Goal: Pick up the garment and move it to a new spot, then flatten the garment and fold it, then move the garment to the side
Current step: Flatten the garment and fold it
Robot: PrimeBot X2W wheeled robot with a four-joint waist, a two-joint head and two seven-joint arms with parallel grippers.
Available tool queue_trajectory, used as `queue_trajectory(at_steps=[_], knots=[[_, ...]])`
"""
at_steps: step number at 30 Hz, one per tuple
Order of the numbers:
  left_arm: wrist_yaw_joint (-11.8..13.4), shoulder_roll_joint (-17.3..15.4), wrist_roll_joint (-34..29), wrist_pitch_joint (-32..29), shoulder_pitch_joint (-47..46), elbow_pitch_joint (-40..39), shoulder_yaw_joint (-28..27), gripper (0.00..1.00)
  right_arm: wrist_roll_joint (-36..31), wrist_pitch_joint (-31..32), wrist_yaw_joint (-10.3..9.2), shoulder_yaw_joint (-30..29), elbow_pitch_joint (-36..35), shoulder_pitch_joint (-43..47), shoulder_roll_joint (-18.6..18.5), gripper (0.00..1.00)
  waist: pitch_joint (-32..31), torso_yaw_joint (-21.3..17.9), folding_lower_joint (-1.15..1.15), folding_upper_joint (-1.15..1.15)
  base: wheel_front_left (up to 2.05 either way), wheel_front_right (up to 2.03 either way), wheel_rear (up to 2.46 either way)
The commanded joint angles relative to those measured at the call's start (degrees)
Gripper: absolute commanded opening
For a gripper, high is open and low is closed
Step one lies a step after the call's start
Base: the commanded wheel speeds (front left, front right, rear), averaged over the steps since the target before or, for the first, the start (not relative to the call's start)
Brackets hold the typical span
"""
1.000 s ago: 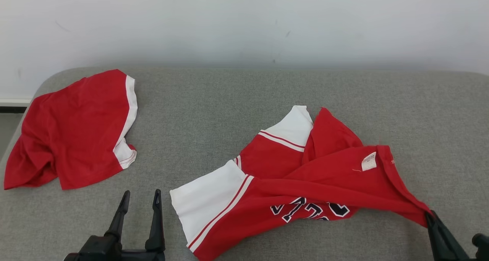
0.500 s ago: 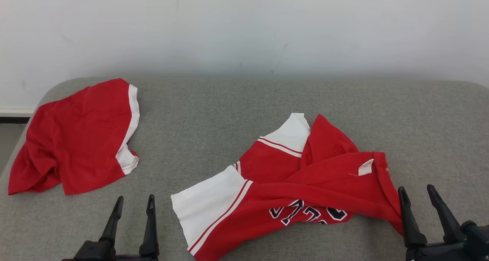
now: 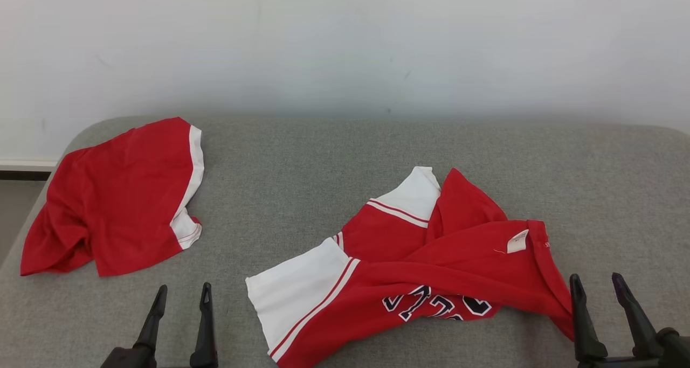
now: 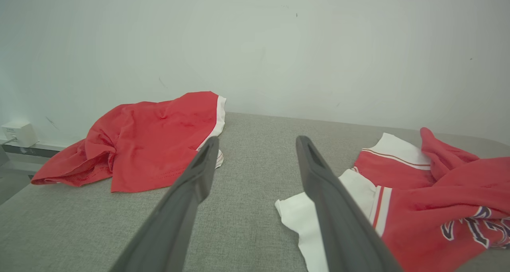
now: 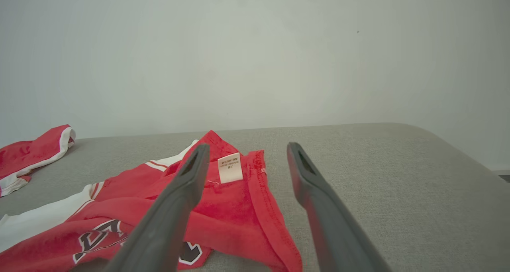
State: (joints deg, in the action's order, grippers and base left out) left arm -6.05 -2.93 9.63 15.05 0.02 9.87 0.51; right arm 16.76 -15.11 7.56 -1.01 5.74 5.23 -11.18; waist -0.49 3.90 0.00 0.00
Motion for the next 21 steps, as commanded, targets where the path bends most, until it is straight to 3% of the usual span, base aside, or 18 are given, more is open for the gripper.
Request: queue_trajectory(at_steps=[1,21], knots=[[-0.1,0.1,-0.4,0.2,0.8,-0.1,-0.2,1.00,-0.8,-0.1,-0.15,-0.7,0.8,-0.4,-0.7,1.00,-0.1,-0.1,0.00,0.00,0.00,0.00,0.00],[0.5,0.1,1.2,0.2,-1.9,0.1,2.8,1.00,-6.2,7.9,-0.15,6.3,21.8,-17.6,-9.2,1.00,3.8,3.7,0.00,0.00,0.00,0.00,0.00]])
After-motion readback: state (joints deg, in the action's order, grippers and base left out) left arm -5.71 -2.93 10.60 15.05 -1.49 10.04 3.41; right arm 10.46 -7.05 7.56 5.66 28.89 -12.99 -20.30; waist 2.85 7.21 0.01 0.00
